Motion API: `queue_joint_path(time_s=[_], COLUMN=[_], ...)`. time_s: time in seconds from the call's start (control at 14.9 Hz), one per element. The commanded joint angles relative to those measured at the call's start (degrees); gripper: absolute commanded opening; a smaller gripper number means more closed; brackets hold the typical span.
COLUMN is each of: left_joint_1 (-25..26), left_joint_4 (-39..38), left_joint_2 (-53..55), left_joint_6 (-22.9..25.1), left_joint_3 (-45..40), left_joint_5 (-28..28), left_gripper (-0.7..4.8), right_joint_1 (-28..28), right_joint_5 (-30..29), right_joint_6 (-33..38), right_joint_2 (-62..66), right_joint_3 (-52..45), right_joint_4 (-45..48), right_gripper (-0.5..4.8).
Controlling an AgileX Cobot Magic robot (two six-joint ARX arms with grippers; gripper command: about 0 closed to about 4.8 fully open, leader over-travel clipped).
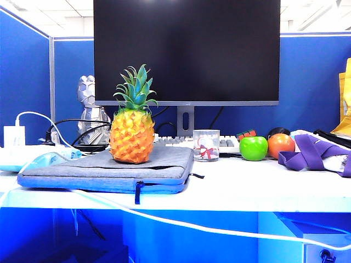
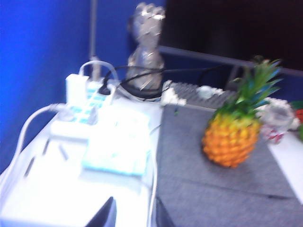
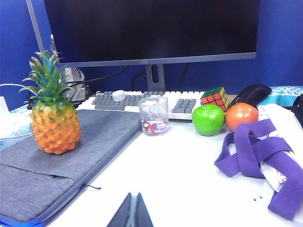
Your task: Pick up the pineapple and place it above the gray bag.
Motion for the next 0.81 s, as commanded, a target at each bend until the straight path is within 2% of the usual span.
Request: queue_joint_path(time_s=[0.07, 0.2, 0.81], left_joint_1=[0.0, 0.0, 0.0], left_joint_4=[1.1, 0.0, -0.7], left_joint_2=[0.0, 0.0, 0.0], left_joint_6=[-2.0, -4.7, -4.7], left_joint_3=[0.1, 0.1, 0.1], left_joint_5=[0.3, 1.2, 1.1], left_gripper=[1.16, 1.16, 1.16], right_joint_1=[0.1, 0.1, 0.2], right_joint_5=[0.3, 0.3, -0.4], right_joint_6=[0.2, 0.6, 1.4], right_joint_2=[-0.1, -0.1, -0.1], right_joint_3=[0.2, 0.2, 0.2], right_joint_4=[1.2, 0.9, -2.3], right_gripper=[-0.05, -0.04, -0.05])
